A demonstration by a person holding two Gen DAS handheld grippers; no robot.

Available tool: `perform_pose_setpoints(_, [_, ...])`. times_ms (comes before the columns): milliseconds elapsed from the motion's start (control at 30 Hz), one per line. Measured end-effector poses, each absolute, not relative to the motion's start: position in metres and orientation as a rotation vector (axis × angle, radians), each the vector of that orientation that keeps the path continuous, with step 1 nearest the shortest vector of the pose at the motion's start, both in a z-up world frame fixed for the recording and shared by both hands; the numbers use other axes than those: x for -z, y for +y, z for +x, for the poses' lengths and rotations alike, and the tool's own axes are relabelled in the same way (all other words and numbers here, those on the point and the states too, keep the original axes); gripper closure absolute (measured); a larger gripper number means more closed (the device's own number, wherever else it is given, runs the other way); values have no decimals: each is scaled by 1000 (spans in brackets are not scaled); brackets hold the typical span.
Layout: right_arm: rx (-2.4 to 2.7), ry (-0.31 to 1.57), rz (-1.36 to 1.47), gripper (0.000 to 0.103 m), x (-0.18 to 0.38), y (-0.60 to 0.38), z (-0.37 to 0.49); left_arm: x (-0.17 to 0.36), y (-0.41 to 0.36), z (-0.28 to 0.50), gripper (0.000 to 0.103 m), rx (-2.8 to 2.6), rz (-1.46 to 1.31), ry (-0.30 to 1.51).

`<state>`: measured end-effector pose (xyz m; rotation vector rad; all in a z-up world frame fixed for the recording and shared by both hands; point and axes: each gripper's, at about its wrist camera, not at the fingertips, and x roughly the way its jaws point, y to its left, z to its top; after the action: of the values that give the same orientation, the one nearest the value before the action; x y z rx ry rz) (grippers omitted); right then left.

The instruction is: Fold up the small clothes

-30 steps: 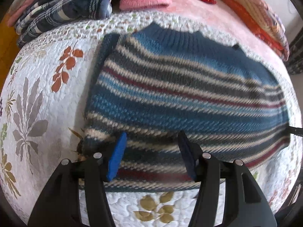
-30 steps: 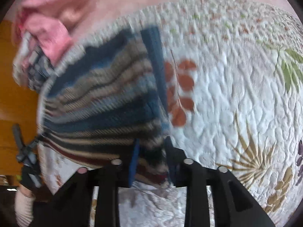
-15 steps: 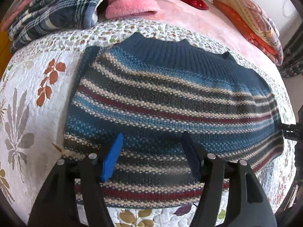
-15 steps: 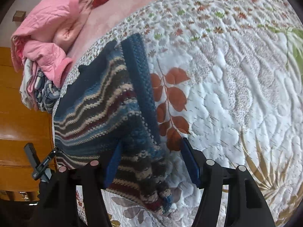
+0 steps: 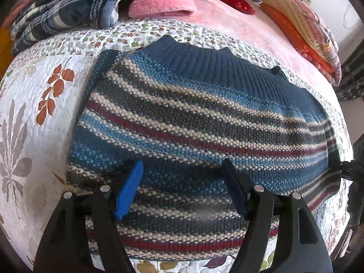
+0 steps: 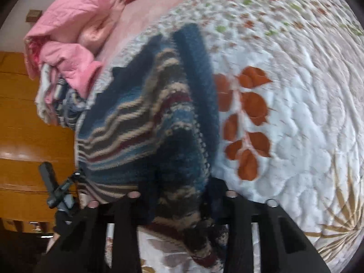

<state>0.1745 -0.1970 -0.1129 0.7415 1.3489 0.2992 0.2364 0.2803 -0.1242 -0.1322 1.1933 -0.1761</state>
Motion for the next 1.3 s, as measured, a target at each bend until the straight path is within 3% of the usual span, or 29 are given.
perform_pose_setpoints(167, [-351, 1292, 694, 74, 88, -189, 179, 124, 282, 235, 32, 178, -137, 1197])
perform_pose_setpoints(400, [-255, 1365, 722, 75, 117, -201, 175, 125, 283, 236, 32, 184, -127, 1203])
perform_pose_setpoints(867, [-234, 1365, 707, 75, 121, -196, 175, 127, 282, 237, 32, 192, -103, 1204])
perform_pose_setpoints(1300, [-360, 1264, 465, 77, 11, -112, 199, 104, 300, 244, 31, 214, -251, 1205])
